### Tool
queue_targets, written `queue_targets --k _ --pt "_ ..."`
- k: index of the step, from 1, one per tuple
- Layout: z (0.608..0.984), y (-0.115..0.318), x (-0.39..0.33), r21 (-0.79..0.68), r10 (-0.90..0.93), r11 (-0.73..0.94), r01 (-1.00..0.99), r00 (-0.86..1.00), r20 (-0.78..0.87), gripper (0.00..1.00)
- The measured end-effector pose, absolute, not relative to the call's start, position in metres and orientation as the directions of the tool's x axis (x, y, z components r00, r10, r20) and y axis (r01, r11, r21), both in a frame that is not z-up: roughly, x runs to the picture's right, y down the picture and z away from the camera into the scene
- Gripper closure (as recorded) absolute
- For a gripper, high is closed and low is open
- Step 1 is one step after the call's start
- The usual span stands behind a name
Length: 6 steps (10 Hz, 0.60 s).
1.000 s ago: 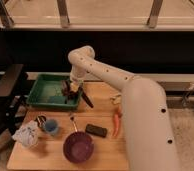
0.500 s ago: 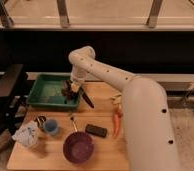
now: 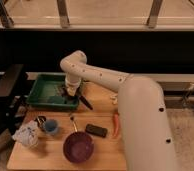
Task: Wipe tray with brush
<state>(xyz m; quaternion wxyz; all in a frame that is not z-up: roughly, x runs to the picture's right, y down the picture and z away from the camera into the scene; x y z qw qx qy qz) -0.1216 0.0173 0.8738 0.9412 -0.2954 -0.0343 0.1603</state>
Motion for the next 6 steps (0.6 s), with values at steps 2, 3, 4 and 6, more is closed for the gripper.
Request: queue_targets --k 2,3,4,6 --pt "0.875 0.024 -0.111 -0.567 0.326 0.767 -0.299 0.944 -0.057 1.0" --pt "0.876 0.026 -0.101 -0.569 0.339 0.759 -0.317 0.938 -0.071 1.0" --pt "0.877 0.026 -0.092 -0.566 0.35 0.754 -0.332 0.933 -0.08 1.0" --pt "0.88 0.018 -0.082 -0.56 0.373 0.746 -0.361 0.923 -0.097 1.0"
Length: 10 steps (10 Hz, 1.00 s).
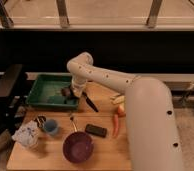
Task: Wipe tray with brush
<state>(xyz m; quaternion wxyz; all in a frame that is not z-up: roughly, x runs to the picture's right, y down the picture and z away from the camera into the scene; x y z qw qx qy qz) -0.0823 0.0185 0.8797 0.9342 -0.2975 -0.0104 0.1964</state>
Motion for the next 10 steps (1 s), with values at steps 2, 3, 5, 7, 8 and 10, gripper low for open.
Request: queue_targets --k 2,3,5,7,8,10 --pt "0.885 0.0 -0.086 -0.552 0.364 0.756 -0.351 0.927 -0.091 1.0" --pt "0.89 -0.011 -0.096 -0.552 0.349 0.766 -0.33 0.934 -0.074 1.0" --pt "0.899 -0.02 -0.12 -0.561 0.318 0.777 -0.286 0.947 -0.041 1.0" --pt "0.905 -0.013 -0.144 -0.586 0.283 0.777 -0.231 0.959 -0.003 1.0" --pt "0.904 -0.006 -0.144 -0.595 0.275 0.773 -0.221 0.961 0.001 1.0" --pt "0.899 0.017 -0.142 -0.616 0.272 0.759 -0.21 0.962 0.007 1.0"
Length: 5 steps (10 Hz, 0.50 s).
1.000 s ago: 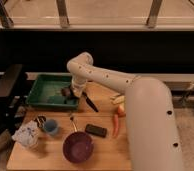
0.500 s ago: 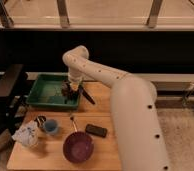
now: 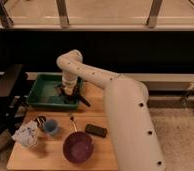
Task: Wipe tray with brush
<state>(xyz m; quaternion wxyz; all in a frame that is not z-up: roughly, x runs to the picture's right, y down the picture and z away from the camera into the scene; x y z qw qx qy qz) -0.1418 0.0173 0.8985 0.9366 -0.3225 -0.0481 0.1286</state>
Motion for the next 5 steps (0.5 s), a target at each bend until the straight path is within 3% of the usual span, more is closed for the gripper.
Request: queue_targets --k 2,5 --pt "0.893 0.031 -0.122 -0.626 0.295 0.742 -0.24 0.955 -0.016 1.0" --pt "0.894 0.014 -0.09 -0.6 0.325 0.744 -0.294 0.944 -0.059 1.0"
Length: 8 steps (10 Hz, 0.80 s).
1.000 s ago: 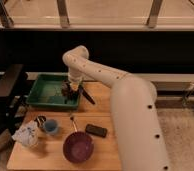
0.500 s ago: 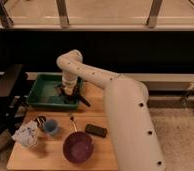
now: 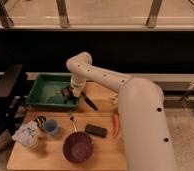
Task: Wipe tray with brush
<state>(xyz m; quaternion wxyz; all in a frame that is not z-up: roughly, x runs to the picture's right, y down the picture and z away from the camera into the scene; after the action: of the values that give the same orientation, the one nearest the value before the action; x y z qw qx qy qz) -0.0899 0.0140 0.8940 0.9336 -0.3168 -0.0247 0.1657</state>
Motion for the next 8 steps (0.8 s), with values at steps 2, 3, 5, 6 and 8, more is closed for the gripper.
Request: queue_targets --k 2,3,5,6,8 --pt "0.903 -0.014 -0.094 -0.584 0.304 0.764 -0.274 0.951 -0.049 1.0" --pt "0.906 -0.024 -0.103 -0.579 0.288 0.775 -0.255 0.957 -0.035 1.0" --pt "0.907 -0.031 -0.139 -0.579 0.242 0.793 -0.191 0.97 0.011 1.0" --pt "0.907 -0.029 -0.156 -0.583 0.22 0.797 -0.161 0.975 0.032 1.0" --pt "0.905 -0.014 -0.173 -0.595 0.203 0.792 -0.133 0.978 0.053 1.0"
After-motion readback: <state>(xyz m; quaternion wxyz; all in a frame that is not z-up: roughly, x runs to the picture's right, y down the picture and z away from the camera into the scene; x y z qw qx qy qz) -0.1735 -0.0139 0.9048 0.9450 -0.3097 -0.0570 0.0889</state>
